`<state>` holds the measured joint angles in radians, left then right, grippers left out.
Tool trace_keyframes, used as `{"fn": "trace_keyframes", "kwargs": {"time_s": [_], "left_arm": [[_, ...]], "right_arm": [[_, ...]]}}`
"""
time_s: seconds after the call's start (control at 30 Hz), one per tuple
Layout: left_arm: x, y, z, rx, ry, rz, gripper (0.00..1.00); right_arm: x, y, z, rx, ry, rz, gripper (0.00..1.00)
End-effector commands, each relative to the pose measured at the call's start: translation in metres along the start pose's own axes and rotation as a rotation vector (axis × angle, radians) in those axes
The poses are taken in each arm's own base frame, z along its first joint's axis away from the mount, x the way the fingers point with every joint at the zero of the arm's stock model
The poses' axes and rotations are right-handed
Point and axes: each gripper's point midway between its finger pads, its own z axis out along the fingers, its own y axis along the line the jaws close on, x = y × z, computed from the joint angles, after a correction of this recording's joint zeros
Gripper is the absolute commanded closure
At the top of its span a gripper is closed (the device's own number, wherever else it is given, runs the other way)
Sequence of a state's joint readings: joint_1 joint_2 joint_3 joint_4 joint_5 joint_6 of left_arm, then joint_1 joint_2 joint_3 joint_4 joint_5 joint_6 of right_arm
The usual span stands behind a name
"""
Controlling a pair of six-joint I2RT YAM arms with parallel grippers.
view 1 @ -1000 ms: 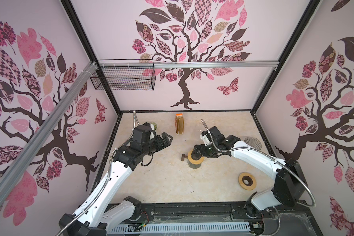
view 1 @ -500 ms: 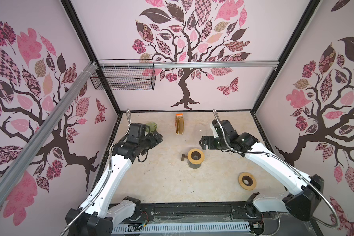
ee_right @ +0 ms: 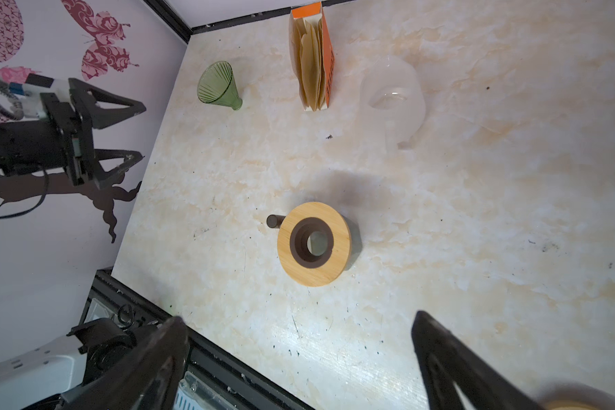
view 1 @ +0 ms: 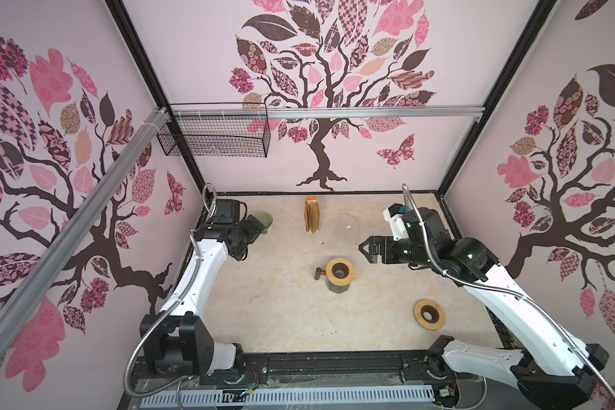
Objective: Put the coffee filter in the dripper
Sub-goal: 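Withdraw the right gripper while the left gripper reaches to the green glass dripper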
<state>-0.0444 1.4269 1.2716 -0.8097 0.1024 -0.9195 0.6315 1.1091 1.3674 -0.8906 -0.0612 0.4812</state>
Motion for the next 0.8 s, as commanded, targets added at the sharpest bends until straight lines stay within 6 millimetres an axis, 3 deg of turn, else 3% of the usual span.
{"fn": "trace_keyframes", "kwargs": {"time_s": [0.0, 0.27, 0.5, 0.77], "left_arm": [[-0.018, -0.010, 0.006, -0.012, -0.035, -0.043, 0.04], [-0.035, -0.020, 0.054, -0.056, 0.001, -0.101, 0.17], [-0.054, -0.029, 0.087, -0.075, 0.014, -0.136, 0.33], [-0.066, -0.022, 0.119, -0.120, 0.018, -0.166, 0.48]], "right_arm": [[0.016, -0.007, -0.019, -0.003, 0.019, -0.014, 0.00], [0.036, -0.008, -0.021, -0.060, 0.030, -0.023, 0.00], [0.035, -0.007, -0.016, -0.058, 0.042, -0.065, 0.00], [0.039, -0.006, -0.009, -0.065, 0.063, -0.089, 0.00]]}}
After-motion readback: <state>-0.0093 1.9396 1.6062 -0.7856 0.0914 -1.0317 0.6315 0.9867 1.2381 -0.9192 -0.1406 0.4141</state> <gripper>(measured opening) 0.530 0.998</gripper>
